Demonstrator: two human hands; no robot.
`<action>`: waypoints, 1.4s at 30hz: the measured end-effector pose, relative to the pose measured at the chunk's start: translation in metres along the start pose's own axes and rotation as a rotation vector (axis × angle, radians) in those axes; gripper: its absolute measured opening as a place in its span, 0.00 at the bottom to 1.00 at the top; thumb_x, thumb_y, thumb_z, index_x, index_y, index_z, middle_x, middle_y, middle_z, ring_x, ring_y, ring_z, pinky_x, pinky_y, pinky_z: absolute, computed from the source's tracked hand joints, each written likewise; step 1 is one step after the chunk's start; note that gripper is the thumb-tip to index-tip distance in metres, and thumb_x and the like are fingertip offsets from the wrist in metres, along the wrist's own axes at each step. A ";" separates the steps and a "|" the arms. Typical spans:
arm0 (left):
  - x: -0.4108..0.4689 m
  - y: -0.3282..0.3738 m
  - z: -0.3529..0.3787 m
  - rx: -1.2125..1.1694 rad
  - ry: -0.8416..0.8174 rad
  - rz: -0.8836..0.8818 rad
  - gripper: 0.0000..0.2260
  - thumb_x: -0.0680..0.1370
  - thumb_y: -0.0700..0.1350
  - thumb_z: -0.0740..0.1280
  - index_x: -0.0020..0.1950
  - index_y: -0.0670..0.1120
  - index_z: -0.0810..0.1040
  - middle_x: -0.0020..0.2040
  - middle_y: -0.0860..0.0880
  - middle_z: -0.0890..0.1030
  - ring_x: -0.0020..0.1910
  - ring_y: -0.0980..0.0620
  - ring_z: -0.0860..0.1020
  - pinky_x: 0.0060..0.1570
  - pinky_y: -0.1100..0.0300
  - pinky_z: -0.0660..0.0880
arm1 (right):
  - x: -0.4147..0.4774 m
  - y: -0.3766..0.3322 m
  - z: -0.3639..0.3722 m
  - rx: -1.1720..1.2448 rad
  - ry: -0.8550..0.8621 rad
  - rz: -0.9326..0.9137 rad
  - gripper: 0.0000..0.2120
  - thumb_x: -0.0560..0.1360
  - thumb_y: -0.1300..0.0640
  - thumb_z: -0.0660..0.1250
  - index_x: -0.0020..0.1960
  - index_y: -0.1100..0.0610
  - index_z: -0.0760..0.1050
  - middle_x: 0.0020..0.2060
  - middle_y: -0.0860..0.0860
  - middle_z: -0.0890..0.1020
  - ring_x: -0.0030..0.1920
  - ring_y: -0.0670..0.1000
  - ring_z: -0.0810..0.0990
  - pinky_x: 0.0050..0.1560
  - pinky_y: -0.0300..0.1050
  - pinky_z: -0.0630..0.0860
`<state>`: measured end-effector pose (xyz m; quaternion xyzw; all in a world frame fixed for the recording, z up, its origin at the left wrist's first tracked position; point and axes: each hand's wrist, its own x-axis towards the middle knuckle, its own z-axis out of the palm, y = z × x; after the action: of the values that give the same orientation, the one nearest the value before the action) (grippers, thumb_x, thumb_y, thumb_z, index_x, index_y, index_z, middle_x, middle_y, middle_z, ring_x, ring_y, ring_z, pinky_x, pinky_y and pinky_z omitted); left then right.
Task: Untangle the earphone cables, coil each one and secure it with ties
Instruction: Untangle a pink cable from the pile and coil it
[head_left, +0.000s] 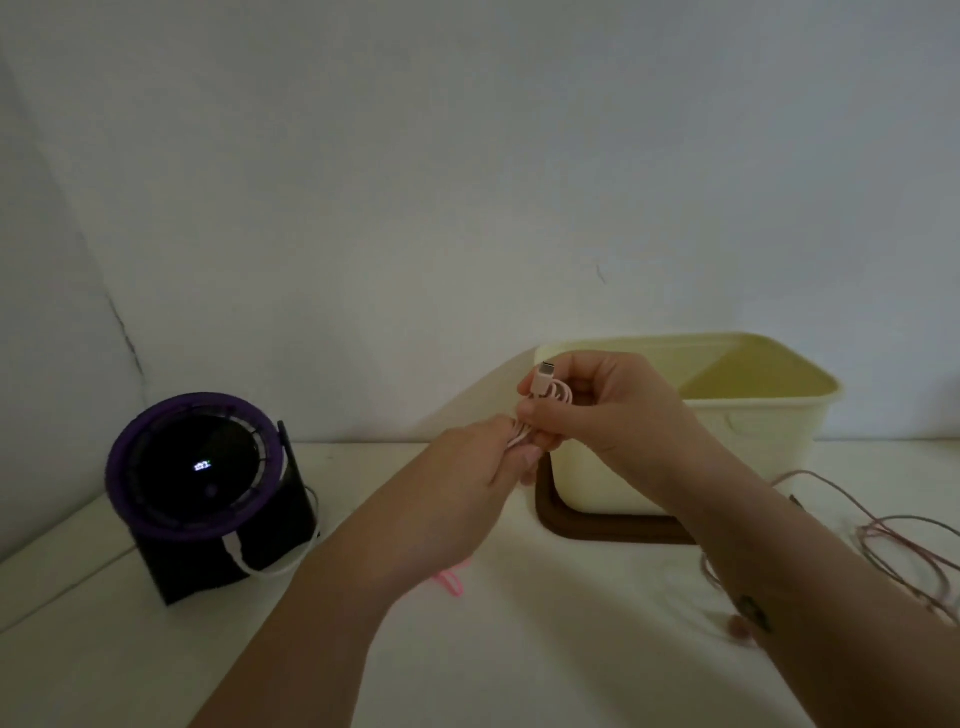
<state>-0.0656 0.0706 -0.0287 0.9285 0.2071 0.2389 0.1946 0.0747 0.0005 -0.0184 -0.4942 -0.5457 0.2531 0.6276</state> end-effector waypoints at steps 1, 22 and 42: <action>-0.008 -0.004 -0.002 0.003 -0.026 -0.035 0.10 0.82 0.48 0.55 0.40 0.56 0.68 0.36 0.57 0.73 0.38 0.58 0.75 0.37 0.69 0.69 | -0.001 0.003 0.006 -0.001 -0.018 0.006 0.05 0.70 0.69 0.71 0.40 0.60 0.79 0.30 0.55 0.80 0.29 0.49 0.78 0.33 0.37 0.76; -0.077 -0.089 0.029 -0.986 0.395 -0.717 0.14 0.83 0.44 0.52 0.43 0.43 0.73 0.47 0.45 0.78 0.38 0.51 0.78 0.39 0.59 0.77 | -0.011 0.113 0.091 -0.781 -0.276 0.039 0.09 0.77 0.54 0.64 0.54 0.53 0.80 0.45 0.45 0.79 0.44 0.44 0.77 0.42 0.30 0.68; -0.074 -0.094 0.060 -0.720 0.455 -0.474 0.15 0.83 0.44 0.55 0.43 0.44 0.78 0.46 0.45 0.83 0.48 0.53 0.82 0.53 0.56 0.78 | -0.028 0.115 0.100 -0.334 -0.032 -0.048 0.06 0.72 0.61 0.72 0.47 0.53 0.83 0.39 0.46 0.84 0.38 0.42 0.82 0.43 0.30 0.76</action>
<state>-0.1208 0.0984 -0.1473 0.6540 0.3543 0.4412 0.5021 -0.0010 0.0548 -0.1417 -0.5745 -0.6019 0.1517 0.5336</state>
